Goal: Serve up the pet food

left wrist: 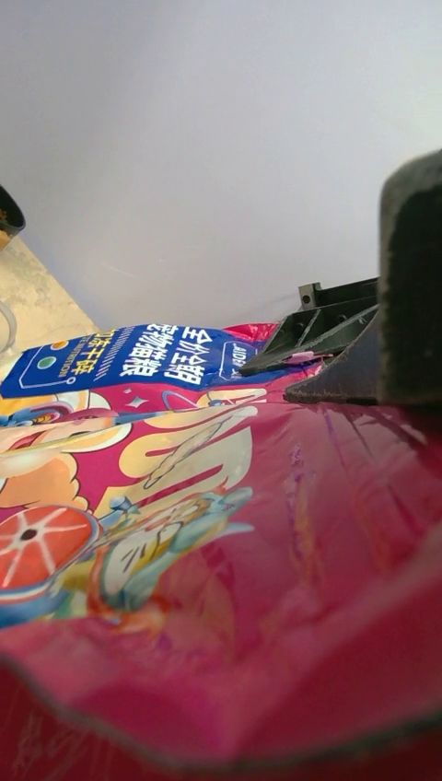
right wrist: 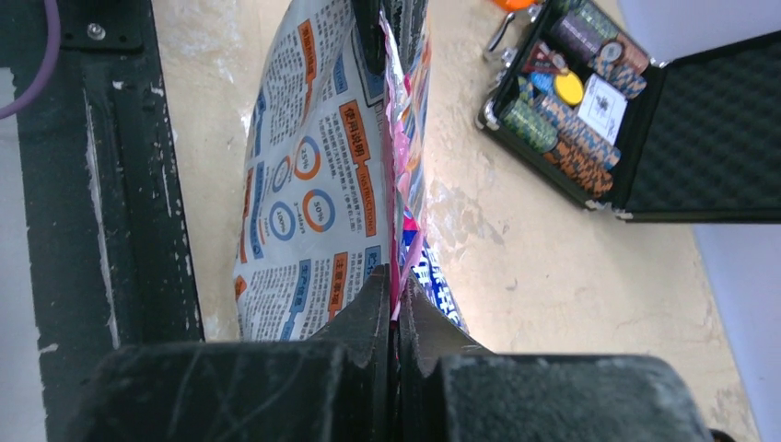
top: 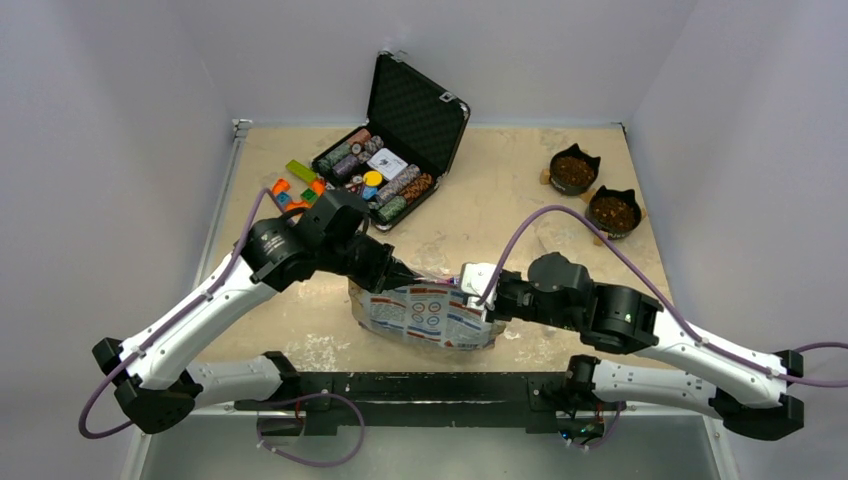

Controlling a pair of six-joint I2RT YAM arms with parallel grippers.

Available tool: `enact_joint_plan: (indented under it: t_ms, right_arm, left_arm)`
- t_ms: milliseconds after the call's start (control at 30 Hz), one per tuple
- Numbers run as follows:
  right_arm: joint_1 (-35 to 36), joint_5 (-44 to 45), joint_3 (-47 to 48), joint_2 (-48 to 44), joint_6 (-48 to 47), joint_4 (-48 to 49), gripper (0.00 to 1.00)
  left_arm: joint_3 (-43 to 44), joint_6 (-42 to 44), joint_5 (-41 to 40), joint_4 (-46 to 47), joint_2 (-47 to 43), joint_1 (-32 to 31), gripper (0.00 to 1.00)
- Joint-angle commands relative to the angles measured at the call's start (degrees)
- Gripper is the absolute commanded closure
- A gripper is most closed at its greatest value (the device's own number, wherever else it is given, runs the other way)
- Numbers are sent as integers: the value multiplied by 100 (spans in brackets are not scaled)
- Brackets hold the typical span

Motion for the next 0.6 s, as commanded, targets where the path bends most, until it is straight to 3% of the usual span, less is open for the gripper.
enact_joint_plan:
  t_ms: [0,100,433,567]
  right_arm:
    - [98,243,-535,-578,-50,471,100]
    - [98,507,-726,-837,-135,602,100]
    - [98,187,-919,-982,21,630,100]
    - [97,-46,-728,-693,174,518,100]
  left_arm:
    - [-206,-57,-784,385,-616,60,100]
    - [-234,-127,-940,448,-690,64,100]
    - [-149,-235,-1035,346,-629,64,100]
    - [-522,-248,-831,956,-681,60,100]
